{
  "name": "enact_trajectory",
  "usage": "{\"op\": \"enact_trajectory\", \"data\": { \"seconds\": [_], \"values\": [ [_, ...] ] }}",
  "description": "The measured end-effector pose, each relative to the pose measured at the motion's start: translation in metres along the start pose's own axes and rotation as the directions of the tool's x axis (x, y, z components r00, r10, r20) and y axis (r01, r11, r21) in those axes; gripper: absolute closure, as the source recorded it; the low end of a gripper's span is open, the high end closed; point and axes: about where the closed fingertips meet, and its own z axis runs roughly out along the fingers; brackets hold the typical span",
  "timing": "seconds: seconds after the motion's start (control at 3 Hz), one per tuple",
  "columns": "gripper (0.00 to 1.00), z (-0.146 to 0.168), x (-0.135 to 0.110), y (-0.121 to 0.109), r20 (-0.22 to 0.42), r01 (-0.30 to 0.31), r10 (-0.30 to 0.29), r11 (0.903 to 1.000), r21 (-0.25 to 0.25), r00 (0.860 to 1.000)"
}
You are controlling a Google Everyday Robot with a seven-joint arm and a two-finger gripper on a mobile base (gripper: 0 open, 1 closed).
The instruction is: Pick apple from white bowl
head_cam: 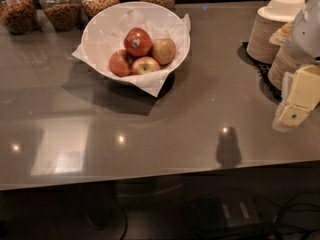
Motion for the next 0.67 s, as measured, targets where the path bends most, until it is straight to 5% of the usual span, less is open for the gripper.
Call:
{"op": "enact_trajectory", "data": {
  "seconds": [0.33, 0.67],
  "values": [
    [0.00, 0.000, 0.000, 0.000, 0.000, 0.000, 0.000, 1.0000, 0.000, 1.000],
    [0.00, 0.013, -0.024, -0.019, 0.093, -0.002, 0.001, 0.9999, 0.016, 0.996]
  ]
}}
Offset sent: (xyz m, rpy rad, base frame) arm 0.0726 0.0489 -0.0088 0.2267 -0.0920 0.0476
